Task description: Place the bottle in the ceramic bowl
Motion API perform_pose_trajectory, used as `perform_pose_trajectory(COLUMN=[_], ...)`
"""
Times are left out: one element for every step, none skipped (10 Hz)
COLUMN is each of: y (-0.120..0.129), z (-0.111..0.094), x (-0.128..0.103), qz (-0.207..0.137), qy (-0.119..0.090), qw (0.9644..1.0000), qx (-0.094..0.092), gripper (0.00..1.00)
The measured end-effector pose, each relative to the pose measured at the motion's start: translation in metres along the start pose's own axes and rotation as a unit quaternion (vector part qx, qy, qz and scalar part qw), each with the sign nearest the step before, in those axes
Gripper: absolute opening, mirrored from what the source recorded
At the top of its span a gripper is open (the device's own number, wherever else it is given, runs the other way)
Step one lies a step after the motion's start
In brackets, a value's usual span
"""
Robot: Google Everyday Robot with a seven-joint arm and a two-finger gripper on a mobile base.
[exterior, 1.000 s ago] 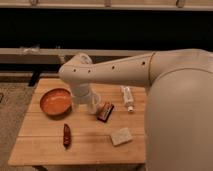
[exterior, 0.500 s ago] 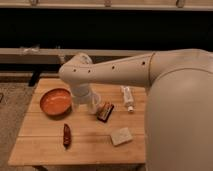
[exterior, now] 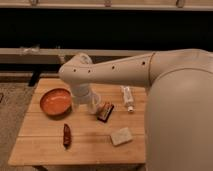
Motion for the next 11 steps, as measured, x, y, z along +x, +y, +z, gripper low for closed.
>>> perform_pose_trajectory(y=[0.0, 0.0, 0.0, 0.0, 0.0, 0.0, 0.0, 0.0, 0.0001, 0.0002, -0.0008], z=[0.0, 0.0, 0.0, 0.0, 0.0, 0.0, 0.0, 0.0, -0.0001, -0.001, -0.002], x=[0.0, 0.0, 0.0, 0.0, 0.0, 0.0, 0.0, 0.0001, -0.0001, -0.0004, -0.0028], qz=[0.0, 0.0, 0.0, 0.0, 0.0, 0.0, 0.0, 0.0, 0.0, -0.001, -0.001], qy=[0.0, 0.0, 0.0, 0.0, 0.0, 0.0, 0.0, 0.0, 0.0, -0.002, -0.004], qw=[1.0, 1.0, 1.0, 1.0, 1.0, 1.0, 1.0, 1.0, 1.0, 1.0, 1.0], qx=[0.0, 0.0, 0.0, 0.0, 0.0, 0.0, 0.0, 0.0, 0.0, 0.0, 0.0], gripper=[0.65, 0.65, 0.65, 0.65, 0.65, 0.65, 0.65, 0.65, 0.65, 0.65, 0.65])
